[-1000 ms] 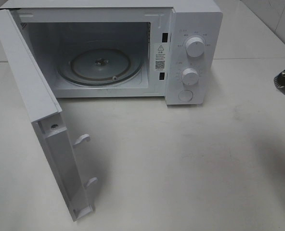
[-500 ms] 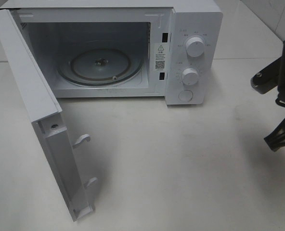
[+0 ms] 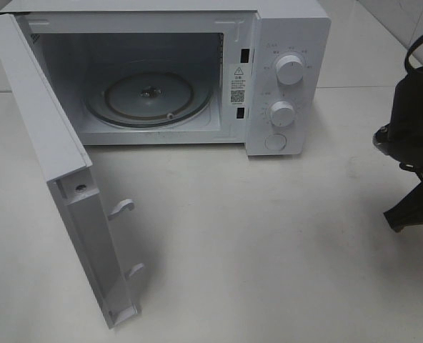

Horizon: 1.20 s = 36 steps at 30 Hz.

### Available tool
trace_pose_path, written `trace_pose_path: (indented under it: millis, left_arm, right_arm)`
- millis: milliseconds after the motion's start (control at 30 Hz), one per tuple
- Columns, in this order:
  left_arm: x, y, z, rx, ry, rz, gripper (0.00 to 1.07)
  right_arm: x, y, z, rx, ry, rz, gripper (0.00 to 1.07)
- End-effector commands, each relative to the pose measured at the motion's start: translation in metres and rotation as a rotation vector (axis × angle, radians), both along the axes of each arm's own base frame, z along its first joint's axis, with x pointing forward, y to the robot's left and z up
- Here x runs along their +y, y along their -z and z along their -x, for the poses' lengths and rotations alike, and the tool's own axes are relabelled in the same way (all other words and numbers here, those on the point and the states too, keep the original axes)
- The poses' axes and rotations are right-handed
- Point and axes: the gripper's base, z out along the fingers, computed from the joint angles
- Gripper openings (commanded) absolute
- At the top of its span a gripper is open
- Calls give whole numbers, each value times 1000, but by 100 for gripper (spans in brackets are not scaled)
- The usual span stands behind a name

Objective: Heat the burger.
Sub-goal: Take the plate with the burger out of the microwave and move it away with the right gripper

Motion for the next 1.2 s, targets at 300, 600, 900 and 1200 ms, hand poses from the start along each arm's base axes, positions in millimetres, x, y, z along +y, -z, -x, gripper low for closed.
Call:
trace_pose_path:
  millis: [300,600,900,1200]
  left_arm:
    - [0,0,2,-26,1,7,98]
    - [0,0,2,-26,1,7,98]
    - [0,0,2,-26,1,7,98]
    - [0,0,2,-26,1,7,98]
  right_arm:
    - [-20,14,-23,-34,111,19,7]
    - [-26,25,-54,-38,155,36,11]
    - [-32,47,-67,0,149,61,15]
    - [-28,64,-71,5,135,22,19]
